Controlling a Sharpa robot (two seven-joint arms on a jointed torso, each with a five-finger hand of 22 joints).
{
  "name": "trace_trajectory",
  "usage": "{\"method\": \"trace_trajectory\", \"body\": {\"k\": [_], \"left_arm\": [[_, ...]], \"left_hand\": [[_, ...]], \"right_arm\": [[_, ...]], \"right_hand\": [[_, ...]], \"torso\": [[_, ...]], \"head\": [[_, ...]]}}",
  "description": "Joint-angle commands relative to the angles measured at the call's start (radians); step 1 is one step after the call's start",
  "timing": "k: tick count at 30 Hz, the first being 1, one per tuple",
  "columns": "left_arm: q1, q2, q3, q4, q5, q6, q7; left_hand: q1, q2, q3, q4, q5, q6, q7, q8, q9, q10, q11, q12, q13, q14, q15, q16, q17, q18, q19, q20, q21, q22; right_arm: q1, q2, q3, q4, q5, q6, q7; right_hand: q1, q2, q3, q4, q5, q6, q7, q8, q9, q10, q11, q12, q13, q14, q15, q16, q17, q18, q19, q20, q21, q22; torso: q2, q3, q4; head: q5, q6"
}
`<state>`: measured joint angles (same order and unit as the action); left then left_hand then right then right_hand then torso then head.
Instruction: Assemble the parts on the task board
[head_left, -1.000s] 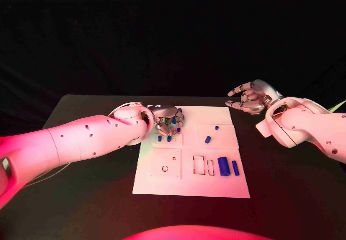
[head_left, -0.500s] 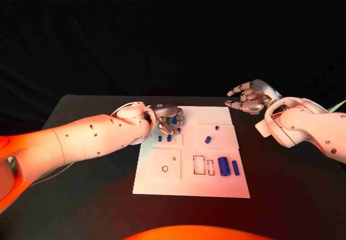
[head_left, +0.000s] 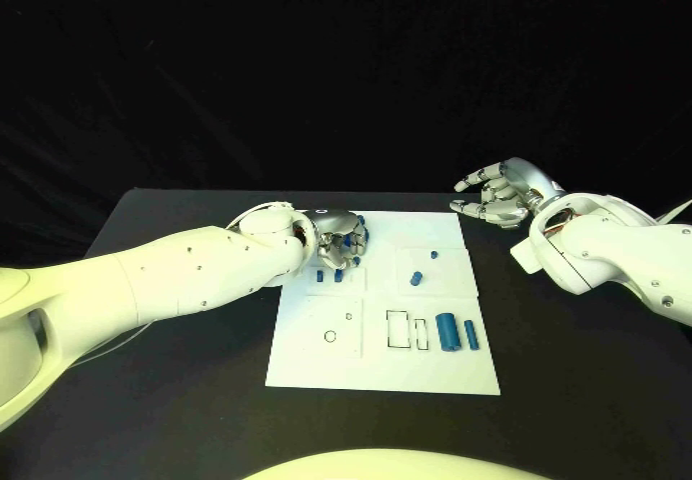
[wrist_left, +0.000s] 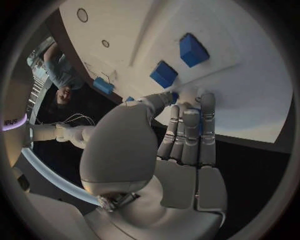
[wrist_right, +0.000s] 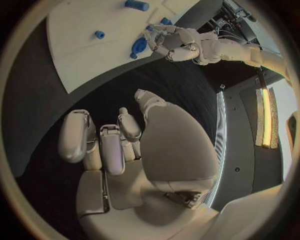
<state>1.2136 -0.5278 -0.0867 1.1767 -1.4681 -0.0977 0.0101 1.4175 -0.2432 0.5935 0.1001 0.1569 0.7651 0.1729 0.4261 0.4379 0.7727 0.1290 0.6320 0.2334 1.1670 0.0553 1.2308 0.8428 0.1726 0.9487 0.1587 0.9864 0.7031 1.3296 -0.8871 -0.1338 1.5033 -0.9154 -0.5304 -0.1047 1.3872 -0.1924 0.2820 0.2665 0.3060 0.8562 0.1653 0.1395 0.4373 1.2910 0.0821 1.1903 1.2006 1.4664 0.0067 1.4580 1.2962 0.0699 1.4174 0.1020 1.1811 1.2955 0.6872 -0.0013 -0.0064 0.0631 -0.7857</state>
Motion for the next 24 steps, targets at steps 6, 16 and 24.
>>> {"method": "trace_trajectory", "body": {"k": [6,16,24], "left_arm": [[0.0,0.013,0.0,-0.01,0.0,-0.006,0.003],[0.0,0.015,0.0,-0.011,0.001,0.005,0.007],[0.0,0.019,0.0,-0.013,0.001,0.01,0.018]], "left_hand": [[-0.004,0.011,0.024,-0.021,-0.006,0.008,0.001,-0.02,-0.021,0.023,-0.003,-0.012,-0.016,0.018,-0.002,0.029,0.025,0.012,-0.003,-0.011,0.016,0.013],[-0.002,0.019,0.032,-0.03,-0.006,0.033,-0.009,-0.027,-0.03,0.048,-0.009,-0.014,-0.024,0.038,-0.006,0.056,0.046,0.01,0.005,-0.012,0.037,0.034],[0.002,0.037,0.042,-0.052,-0.007,0.104,-0.031,-0.028,-0.034,0.12,-0.037,-0.016,-0.032,0.094,-0.03,0.114,0.116,-0.003,0.053,-0.027,0.106,0.116]], "right_arm": [[-0.001,0.002,0.0,0.001,-0.001,0.004,0.001],[-0.001,0.002,0.0,0.001,-0.001,0.006,-0.001],[-0.001,0.003,0.0,0.0,-0.001,0.007,-0.001]], "right_hand": [[-0.008,-0.027,0.039,0.012,0.015,-0.003,-0.001,0.022,-0.008,-0.028,-0.006,-0.007,-0.004,0.045,-0.008,-0.012,0.07,0.015,-0.011,0.0,-0.008,0.045],[-0.008,-0.027,0.041,0.012,0.015,-0.002,-0.001,0.023,-0.008,-0.027,-0.006,-0.007,-0.004,0.045,-0.008,-0.013,0.069,0.015,-0.011,0.0,-0.01,0.044],[-0.008,-0.026,0.042,0.012,0.015,-0.001,-0.001,0.024,-0.008,-0.025,-0.006,-0.006,-0.003,0.045,-0.008,-0.014,0.068,0.015,-0.011,0.0,-0.011,0.043]], "torso": [[-0.001,-0.0005,0.0014],[-0.001,-0.0005,0.001],[0.0,-0.0004,0.0009]], "head": [[-0.002,0.0],[-0.003,-0.002],[-0.004,-0.002]]}}
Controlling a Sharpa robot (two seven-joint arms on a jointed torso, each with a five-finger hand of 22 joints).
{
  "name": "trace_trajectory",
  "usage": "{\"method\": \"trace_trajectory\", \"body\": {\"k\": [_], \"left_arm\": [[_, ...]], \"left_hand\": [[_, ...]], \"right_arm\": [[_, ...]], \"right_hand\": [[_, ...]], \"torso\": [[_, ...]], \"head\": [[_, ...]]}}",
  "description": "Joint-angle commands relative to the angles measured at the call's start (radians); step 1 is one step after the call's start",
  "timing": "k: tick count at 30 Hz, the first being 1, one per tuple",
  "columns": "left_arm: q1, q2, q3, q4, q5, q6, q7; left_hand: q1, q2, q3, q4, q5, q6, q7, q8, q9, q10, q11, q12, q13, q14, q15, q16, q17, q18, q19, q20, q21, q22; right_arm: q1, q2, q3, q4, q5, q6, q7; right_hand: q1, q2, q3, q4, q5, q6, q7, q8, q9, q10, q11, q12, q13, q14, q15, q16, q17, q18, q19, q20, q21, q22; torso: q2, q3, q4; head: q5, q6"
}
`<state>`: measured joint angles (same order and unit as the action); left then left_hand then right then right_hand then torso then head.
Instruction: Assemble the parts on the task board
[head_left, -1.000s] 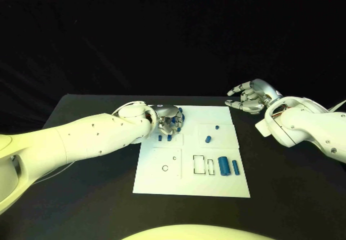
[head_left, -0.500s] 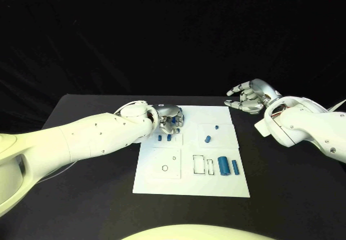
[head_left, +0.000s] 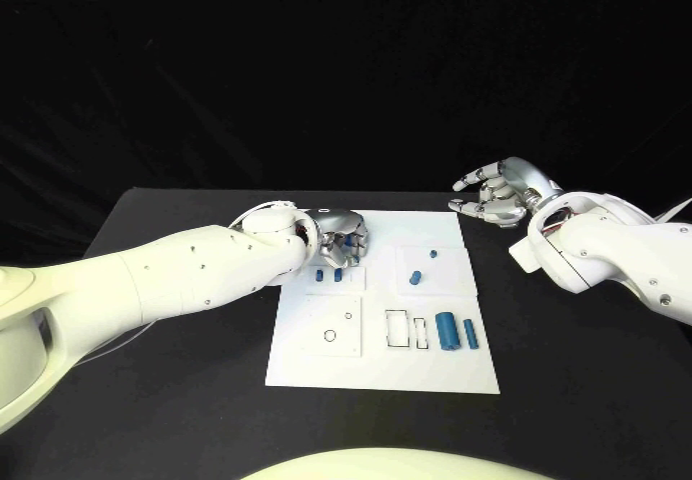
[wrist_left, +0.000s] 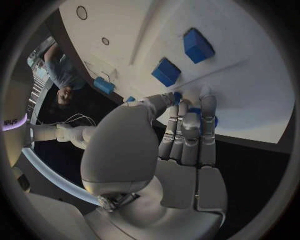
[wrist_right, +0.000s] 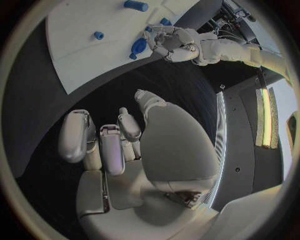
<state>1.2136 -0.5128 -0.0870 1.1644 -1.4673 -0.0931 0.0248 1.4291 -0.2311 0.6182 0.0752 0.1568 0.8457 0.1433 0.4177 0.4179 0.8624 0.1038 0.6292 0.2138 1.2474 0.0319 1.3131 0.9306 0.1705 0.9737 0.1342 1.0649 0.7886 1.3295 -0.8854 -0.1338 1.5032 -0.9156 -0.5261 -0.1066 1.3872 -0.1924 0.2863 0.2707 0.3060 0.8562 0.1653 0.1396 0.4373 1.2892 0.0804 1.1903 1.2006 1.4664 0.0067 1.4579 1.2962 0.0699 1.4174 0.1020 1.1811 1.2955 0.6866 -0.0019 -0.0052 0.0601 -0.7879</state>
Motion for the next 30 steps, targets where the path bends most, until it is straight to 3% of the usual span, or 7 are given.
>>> {"method": "trace_trajectory", "body": {"k": [1,20,25,30], "left_arm": [[0.0,0.005,0.0,-0.001,0.0,0.008,0.002],[0.0,0.013,-0.001,-0.02,-0.009,0.042,-0.019],[0.0,0.012,-0.001,-0.02,-0.014,0.032,-0.012],[0.0,0.01,-0.001,-0.016,-0.009,0.005,0.006]], "left_hand": [[-0.009,0.027,0.018,-0.029,-0.007,0.029,-0.002,-0.021,-0.015,0.036,-0.014,-0.015,-0.014,0.018,-0.008,0.035,0.032,-0.002,0.03,-0.005,0.031,0.035],[-0.005,0.031,0.024,-0.046,-0.007,0.034,0.005,-0.042,-0.022,0.039,-0.007,-0.045,-0.027,0.016,-0.005,0.038,0.02,-0.003,0.026,-0.006,0.042,0.044],[0.004,0.036,0.029,-0.058,-0.006,0.034,0.011,-0.056,-0.027,0.046,-0.005,-0.057,-0.032,0.015,-0.003,0.039,0.015,-0.003,0.026,-0.004,0.051,0.053],[0.013,0.047,0.029,-0.074,-0.007,0.059,0.011,-0.062,-0.028,0.09,-0.015,-0.056,-0.03,0.047,-0.011,0.062,0.056,-0.011,0.057,-0.008,0.09,0.102]], "right_arm": [[-0.001,0.001,0.0,0.0,-0.001,0.003,0.001],[-0.001,0.002,0.0,0.0,-0.002,0.004,0.0],[-0.001,0.002,0.0,0.0,-0.002,0.004,0.0],[-0.001,0.002,0.0,0.0,-0.002,0.003,0.001]], "right_hand": [[-0.008,-0.026,0.038,0.008,0.015,-0.001,-0.001,0.024,-0.008,-0.023,-0.004,-0.006,-0.003,0.045,-0.008,-0.014,0.068,0.015,-0.011,0.0,-0.011,0.043],[-0.008,-0.026,0.038,0.008,0.015,-0.001,-0.001,0.024,-0.008,-0.023,-0.004,-0.006,-0.003,0.045,-0.008,-0.014,0.068,0.015,-0.011,0.0,-0.011,0.043],[-0.009,-0.027,0.039,0.008,0.015,0.0,-0.001,0.024,-0.007,-0.022,-0.005,-0.005,-0.003,0.045,-0.008,-0.015,0.067,0.015,-0.01,-0.001,-0.01,0.044],[-0.01,-0.026,0.039,0.009,0.015,0.001,-0.001,0.025,-0.007,-0.021,-0.005,-0.005,-0.003,0.045,-0.008,-0.015,0.067,0.015,-0.01,-0.001,-0.011,0.043]], "torso": [[0.0,0.0002,-0.0008],[0.001,-0.0002,-0.0007],[0.001,0.0001,-0.0007],[0.0,-0.0005,-0.0001]], "head": [[-0.001,0.0],[-0.002,-0.003],[-0.002,-0.003],[-0.002,-0.004]]}}
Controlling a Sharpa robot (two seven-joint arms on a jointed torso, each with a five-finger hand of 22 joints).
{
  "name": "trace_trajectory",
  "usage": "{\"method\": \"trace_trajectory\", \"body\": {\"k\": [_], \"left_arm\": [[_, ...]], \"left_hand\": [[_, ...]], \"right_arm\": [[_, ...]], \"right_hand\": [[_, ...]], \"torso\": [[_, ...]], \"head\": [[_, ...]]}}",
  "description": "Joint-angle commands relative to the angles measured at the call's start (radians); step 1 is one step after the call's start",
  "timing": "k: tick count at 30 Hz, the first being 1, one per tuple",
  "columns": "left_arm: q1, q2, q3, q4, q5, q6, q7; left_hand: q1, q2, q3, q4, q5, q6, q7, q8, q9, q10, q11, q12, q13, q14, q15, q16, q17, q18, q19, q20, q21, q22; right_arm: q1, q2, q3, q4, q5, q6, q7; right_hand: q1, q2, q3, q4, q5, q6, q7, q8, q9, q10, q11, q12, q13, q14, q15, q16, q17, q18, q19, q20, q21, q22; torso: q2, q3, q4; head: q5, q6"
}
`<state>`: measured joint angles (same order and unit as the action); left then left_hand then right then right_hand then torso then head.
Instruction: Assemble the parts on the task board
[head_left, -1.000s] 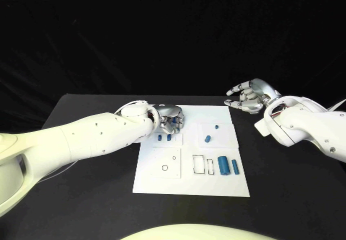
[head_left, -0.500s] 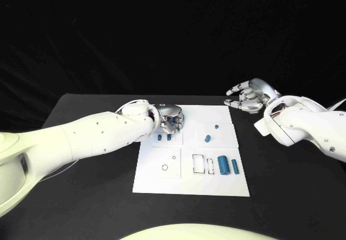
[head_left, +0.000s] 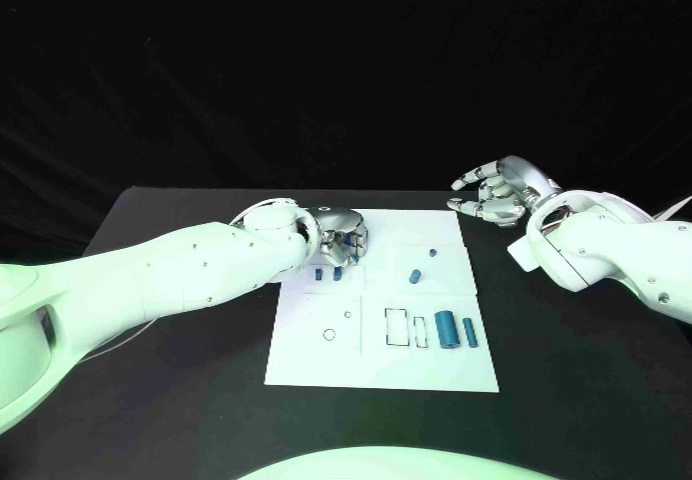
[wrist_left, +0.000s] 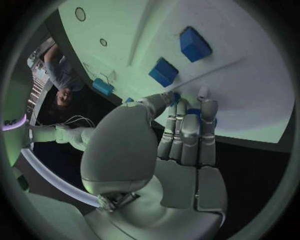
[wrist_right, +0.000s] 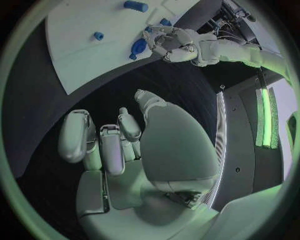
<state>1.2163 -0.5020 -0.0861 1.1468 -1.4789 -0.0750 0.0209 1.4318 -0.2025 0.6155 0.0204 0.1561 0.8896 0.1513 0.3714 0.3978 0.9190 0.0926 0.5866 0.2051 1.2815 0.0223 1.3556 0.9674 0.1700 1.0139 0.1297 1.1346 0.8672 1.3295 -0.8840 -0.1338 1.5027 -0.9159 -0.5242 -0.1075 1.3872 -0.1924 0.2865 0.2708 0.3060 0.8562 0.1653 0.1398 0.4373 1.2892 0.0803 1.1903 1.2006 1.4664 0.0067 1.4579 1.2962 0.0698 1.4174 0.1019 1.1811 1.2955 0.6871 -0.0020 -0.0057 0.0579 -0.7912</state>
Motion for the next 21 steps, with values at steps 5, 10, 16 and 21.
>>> {"method": "trace_trajectory", "body": {"k": [5,10,16,21], "left_arm": [[-0.003,-0.006,-0.001,0.008,0.021,-0.043,0.026],[-0.003,-0.015,0.004,0.018,0.043,-0.067,0.037],[-0.003,-0.028,0.008,0.032,0.059,-0.078,0.039],[-0.003,-0.053,0.017,0.057,0.077,-0.073,0.035]], "left_hand": [[0.007,0.023,0.03,-0.025,-0.006,0.037,-0.001,-0.017,-0.006,0.054,-0.008,-0.019,-0.02,0.025,-0.005,0.028,0.031,-0.014,0.029,-0.007,0.036,0.042],[-0.002,0.026,0.027,-0.024,-0.007,0.06,-0.003,-0.019,-0.004,0.072,-0.01,-0.036,-0.022,0.035,-0.007,0.032,0.037,-0.018,0.043,-0.008,0.049,0.06],[-0.005,0.028,0.025,-0.026,-0.007,0.072,-0.006,-0.023,-0.003,0.088,-0.013,-0.046,-0.023,0.044,-0.009,0.036,0.044,-0.02,0.053,-0.009,0.056,0.071],[-0.005,0.028,0.024,-0.027,-0.007,0.076,-0.006,-0.024,-0.002,0.093,-0.014,-0.05,-0.023,0.048,-0.01,0.038,0.048,-0.02,0.055,-0.01,0.058,0.073]], "right_arm": [[-0.001,0.001,0.0,0.001,-0.001,0.001,0.003],[-0.001,0.001,0.0,0.001,-0.001,0.001,0.003],[-0.001,0.001,0.0,0.001,-0.001,0.001,0.004],[-0.001,0.0,0.0,0.001,-0.001,0.001,0.003]], "right_hand": [[-0.01,-0.026,0.039,0.008,0.015,0.001,-0.001,0.025,-0.007,-0.021,-0.005,-0.005,-0.003,0.045,-0.008,-0.015,0.067,0.015,-0.01,-0.001,-0.011,0.043],[-0.01,-0.026,0.039,0.008,0.015,0.001,-0.001,0.025,-0.007,-0.021,-0.005,-0.005,-0.003,0.045,-0.008,-0.015,0.067,0.015,-0.01,-0.001,-0.011,0.043],[-0.01,-0.026,0.039,0.008,0.015,0.001,-0.001,0.025,-0.007,-0.021,-0.005,-0.005,-0.003,0.045,-0.008,-0.015,0.067,0.015,-0.01,-0.001,-0.011,0.043],[-0.01,-0.026,0.039,0.008,0.015,0.001,-0.001,0.025,-0.007,-0.021,-0.005,-0.005,-0.003,0.045,-0.008,-0.015,0.067,0.015,-0.01,-0.001,-0.011,0.043]], "torso": [[-0.001,-0.0002,0.0001],[-0.001,0.0,-0.0001],[-0.002,0.0001,0.0005],[-0.001,0.0001,0.0006]], "head": [[0.001,0.0],[0.001,0.001],[0.002,0.001],[0.003,0.002]]}}
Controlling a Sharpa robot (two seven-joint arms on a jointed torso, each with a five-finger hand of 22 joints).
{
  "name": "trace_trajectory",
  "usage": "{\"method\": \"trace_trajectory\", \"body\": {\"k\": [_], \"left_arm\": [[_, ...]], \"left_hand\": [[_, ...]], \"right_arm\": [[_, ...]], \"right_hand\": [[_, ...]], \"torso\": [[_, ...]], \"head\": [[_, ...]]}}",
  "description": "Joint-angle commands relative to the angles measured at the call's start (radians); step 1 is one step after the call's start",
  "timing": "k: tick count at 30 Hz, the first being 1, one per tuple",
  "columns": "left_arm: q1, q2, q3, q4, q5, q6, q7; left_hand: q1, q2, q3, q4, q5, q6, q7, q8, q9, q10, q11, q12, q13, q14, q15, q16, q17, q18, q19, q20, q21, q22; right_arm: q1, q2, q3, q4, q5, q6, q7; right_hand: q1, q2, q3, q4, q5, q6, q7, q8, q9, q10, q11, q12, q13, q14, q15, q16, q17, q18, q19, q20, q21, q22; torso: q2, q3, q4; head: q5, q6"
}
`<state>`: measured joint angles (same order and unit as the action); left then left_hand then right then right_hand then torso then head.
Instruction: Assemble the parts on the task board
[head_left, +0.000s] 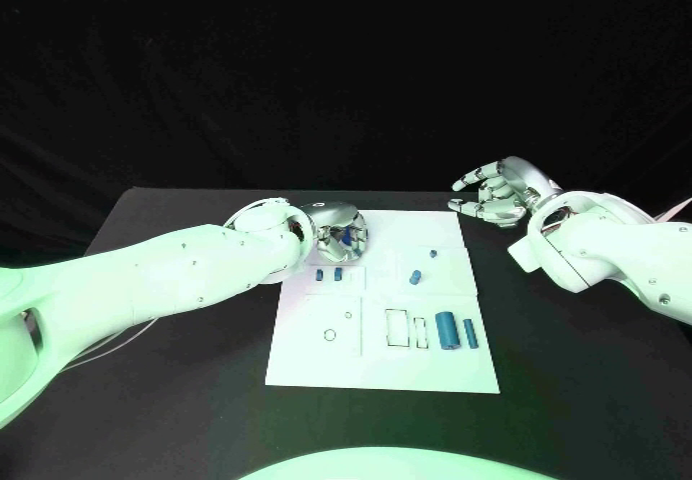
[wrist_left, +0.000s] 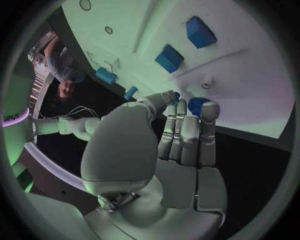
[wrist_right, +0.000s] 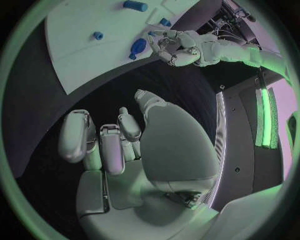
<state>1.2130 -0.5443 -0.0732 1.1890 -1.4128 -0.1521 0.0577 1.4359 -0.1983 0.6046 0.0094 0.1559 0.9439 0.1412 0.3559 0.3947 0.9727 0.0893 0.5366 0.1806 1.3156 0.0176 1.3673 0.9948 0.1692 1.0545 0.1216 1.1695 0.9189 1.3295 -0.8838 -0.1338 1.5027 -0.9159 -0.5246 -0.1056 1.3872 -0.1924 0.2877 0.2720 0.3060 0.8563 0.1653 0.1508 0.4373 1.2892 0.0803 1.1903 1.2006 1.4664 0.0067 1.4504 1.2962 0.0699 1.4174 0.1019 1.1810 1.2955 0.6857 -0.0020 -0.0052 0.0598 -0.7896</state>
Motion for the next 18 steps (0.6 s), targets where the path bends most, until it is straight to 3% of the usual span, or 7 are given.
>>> {"method": "trace_trajectory", "body": {"k": [1,10,12,18], "left_arm": [[0.001,-0.018,0.006,0.022,0.016,0.008,-0.004],[0.002,-0.092,0.029,0.081,0.046,0.036,-0.021],[0.002,-0.106,0.033,0.09,0.051,0.04,-0.023],[0.002,-0.126,0.038,0.094,0.059,0.057,-0.029]], "left_hand": [[-0.009,0.024,0.035,-0.016,-0.006,0.022,0.004,-0.009,0.001,0.039,-0.01,0.0,0.002,0.013,-0.006,0.027,0.021,-0.02,0.015,-0.002,0.023,0.021],[-0.012,0.023,0.034,-0.016,-0.007,0.023,0.005,-0.011,0.001,0.042,-0.01,-0.005,0.001,0.014,-0.006,0.026,0.018,-0.02,0.016,-0.002,0.023,0.022],[-0.012,0.023,0.033,-0.016,-0.007,0.024,0.005,-0.012,0.001,0.043,-0.01,-0.006,0.001,0.013,-0.006,0.026,0.016,-0.02,0.016,-0.002,0.024,0.023],[-0.012,0.023,0.033,-0.016,-0.007,0.024,0.005,-0.012,0.001,0.043,-0.01,-0.006,0.001,0.013,-0.006,0.026,0.017,-0.021,0.017,-0.002,0.024,0.024]], "right_arm": [[0.0,0.0,0.0,0.001,-0.001,0.002,0.001],[0.0,-0.006,0.0,0.002,-0.001,0.001,0.001],[0.0,-0.006,0.0,0.002,-0.001,0.001,0.001],[0.0,-0.008,0.0,0.002,-0.001,0.001,0.001]], "right_hand": [[-0.01,-0.026,0.038,0.007,0.015,0.001,-0.001,0.014,-0.007,-0.021,-0.005,-0.005,-0.003,0.045,-0.008,-0.008,0.067,0.015,-0.01,-0.001,-0.011,0.043],[-0.01,-0.026,0.038,0.007,0.015,0.001,-0.001,0.014,-0.007,-0.021,-0.005,-0.005,-0.003,0.045,-0.008,-0.008,0.067,0.015,-0.01,-0.001,-0.011,0.043],[-0.01,-0.026,0.038,0.007,0.015,0.001,-0.001,0.014,-0.007,-0.021,-0.005,-0.005,-0.003,0.045,-0.008,-0.008,0.067,0.015,-0.01,-0.001,-0.011,0.043],[-0.01,-0.026,0.038,0.007,0.015,0.001,-0.001,0.014,-0.007,-0.021,-0.005,-0.005,-0.003,0.045,-0.008,-0.008,0.067,0.015,-0.01,-0.001,-0.011,0.043]], "torso": [[0.0,0.0001,0.0001],[-0.002,-0.0004,0.0035],[-0.001,-0.0008,0.0018],[0.0,-0.0012,0.0012]], "head": [[0.001,0.001],[-0.002,0.0],[0.0,0.001],[0.0,0.0]]}}
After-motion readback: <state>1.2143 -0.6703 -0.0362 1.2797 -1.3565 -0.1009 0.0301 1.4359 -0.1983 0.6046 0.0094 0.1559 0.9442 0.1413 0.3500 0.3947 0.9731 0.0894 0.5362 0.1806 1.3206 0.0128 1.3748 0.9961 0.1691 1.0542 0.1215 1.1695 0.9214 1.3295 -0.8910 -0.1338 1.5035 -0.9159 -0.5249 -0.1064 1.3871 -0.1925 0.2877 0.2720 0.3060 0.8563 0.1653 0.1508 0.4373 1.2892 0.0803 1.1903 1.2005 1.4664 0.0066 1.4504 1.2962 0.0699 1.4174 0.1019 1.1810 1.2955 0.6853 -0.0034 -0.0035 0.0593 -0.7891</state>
